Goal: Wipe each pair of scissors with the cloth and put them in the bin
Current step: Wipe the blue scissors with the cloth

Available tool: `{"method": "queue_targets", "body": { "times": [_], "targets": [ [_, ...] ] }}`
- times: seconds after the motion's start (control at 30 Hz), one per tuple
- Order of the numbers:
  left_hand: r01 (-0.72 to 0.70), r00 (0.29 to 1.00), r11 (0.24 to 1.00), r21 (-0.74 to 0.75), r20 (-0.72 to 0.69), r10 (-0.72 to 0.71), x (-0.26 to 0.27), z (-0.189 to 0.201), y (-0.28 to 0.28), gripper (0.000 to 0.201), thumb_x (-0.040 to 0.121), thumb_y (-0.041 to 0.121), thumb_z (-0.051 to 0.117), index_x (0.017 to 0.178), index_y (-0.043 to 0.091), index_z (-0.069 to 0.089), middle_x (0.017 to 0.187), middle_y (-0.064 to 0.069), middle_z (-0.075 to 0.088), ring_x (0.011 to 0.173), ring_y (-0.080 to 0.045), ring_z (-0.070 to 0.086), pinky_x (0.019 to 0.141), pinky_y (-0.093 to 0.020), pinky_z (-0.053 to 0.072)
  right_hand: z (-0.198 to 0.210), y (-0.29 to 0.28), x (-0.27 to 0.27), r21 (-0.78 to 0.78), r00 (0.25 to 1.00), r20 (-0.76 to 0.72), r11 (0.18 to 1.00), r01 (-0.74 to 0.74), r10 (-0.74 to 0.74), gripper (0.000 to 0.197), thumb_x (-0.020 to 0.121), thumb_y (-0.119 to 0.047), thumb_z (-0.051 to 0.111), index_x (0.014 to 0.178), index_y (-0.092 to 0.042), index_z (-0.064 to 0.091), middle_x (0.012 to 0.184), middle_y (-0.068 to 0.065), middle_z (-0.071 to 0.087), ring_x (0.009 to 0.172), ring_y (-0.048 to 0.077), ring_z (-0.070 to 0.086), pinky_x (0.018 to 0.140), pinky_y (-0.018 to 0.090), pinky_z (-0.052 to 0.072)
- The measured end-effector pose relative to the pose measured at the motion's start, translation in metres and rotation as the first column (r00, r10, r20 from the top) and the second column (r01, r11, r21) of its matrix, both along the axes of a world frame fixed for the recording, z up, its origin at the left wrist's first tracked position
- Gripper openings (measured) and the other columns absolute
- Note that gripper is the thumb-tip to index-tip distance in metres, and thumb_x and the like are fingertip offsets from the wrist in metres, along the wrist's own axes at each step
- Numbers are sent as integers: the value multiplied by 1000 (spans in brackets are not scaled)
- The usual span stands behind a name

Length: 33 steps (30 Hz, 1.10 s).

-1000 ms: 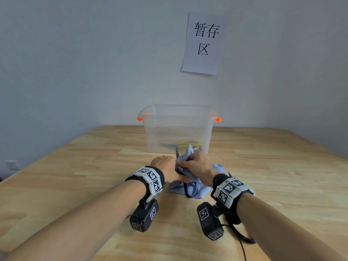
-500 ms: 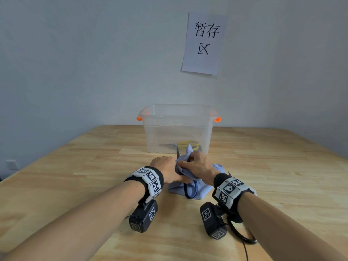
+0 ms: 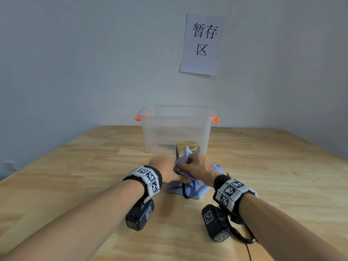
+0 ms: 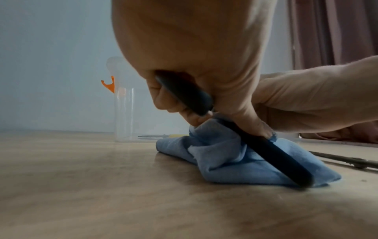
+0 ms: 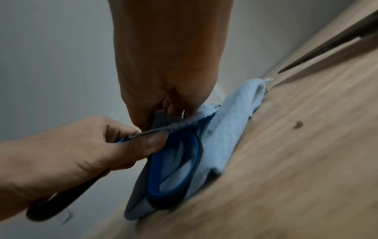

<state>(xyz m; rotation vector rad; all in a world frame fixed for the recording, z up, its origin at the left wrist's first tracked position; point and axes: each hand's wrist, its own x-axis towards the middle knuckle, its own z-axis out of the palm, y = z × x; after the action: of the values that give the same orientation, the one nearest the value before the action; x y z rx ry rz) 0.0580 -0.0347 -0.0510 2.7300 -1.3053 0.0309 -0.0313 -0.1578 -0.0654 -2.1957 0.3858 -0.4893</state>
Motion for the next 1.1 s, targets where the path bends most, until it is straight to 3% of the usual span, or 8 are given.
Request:
{"method": "queue_targets", "body": {
  "times": [0.37, 0.5, 0.63, 0.73, 0.8, 0.93, 1.0, 1.1],
  "targets": [
    [3, 998, 1000, 27, 61, -5, -8, 4, 1, 64, 69, 81, 65, 67, 19, 45, 64, 6, 48, 74, -20, 53, 67, -30, 37, 2, 2, 9, 61, 997, 11, 995, 77, -78, 32, 89, -18, 69, 81, 12, 67, 75, 21, 67, 69, 23, 61, 67, 41, 54],
    [11, 997, 999, 35, 77, -13, -8, 4, 1, 64, 70, 80, 64, 67, 20, 44, 64, 6, 48, 74, -19, 52, 68, -30, 37, 4, 2, 11, 3, 997, -9, 997, 78, -78, 26, 88, -20, 70, 82, 5, 66, 73, 12, 65, 72, 21, 60, 61, 28, 48],
    [14, 998, 1000, 27, 54, -15, -6, 2, 0, 63, 68, 82, 64, 70, 21, 49, 65, 7, 50, 74, -19, 53, 67, -30, 38, 7, 0, 11, -40, 997, -50, 998, 49, -51, 24, 85, -19, 71, 86, 4, 67, 87, 19, 71, 81, 28, 66, 74, 38, 54],
    [5, 999, 1000, 25, 35, -6, -3, 0, 1, 63, 67, 84, 63, 78, 23, 54, 67, 8, 51, 76, -20, 54, 68, -30, 37, 4, 0, 9, -93, 997, -76, 996, 15, -22, 19, 82, -16, 72, 76, 1, 65, 76, 12, 66, 75, 26, 63, 70, 37, 53],
    [13, 999, 1000, 17, 32, -14, -2, 0, 1, 60, 67, 83, 64, 75, 25, 51, 67, 8, 51, 76, -19, 54, 69, -30, 38, 3, -1, 6, -58, 997, -70, 998, 19, -23, 21, 84, -15, 72, 68, -5, 63, 70, 7, 63, 68, 20, 61, 63, 28, 51],
    [28, 999, 999, 20, 31, -29, -4, 3, 2, 58, 68, 82, 65, 69, 28, 44, 68, 8, 50, 77, -19, 53, 70, -30, 38, 6, -3, 4, 138, 999, -35, 990, 5, -1, 27, 90, -21, 70, 76, 3, 72, 78, 17, 73, 75, 21, 71, 67, 32, 58],
    [27, 999, 999, 31, 43, -28, -4, 4, 1, 61, 68, 82, 65, 70, 24, 46, 68, 7, 50, 76, -19, 53, 70, -31, 39, 7, -2, 6, 135, 999, -44, 991, 27, -21, 30, 92, -21, 68, 71, 0, 69, 66, 9, 68, 63, 12, 66, 56, 22, 51],
    [21, 998, 999, 38, 61, -24, -5, 3, 0, 66, 68, 83, 64, 73, 19, 50, 68, 6, 50, 76, -19, 54, 69, -31, 38, 5, -1, 11, 73, 996, -48, 995, 72, -69, 30, 92, -22, 68, 83, 6, 69, 69, 8, 64, 67, 17, 61, 58, 25, 49]
  ]
}}
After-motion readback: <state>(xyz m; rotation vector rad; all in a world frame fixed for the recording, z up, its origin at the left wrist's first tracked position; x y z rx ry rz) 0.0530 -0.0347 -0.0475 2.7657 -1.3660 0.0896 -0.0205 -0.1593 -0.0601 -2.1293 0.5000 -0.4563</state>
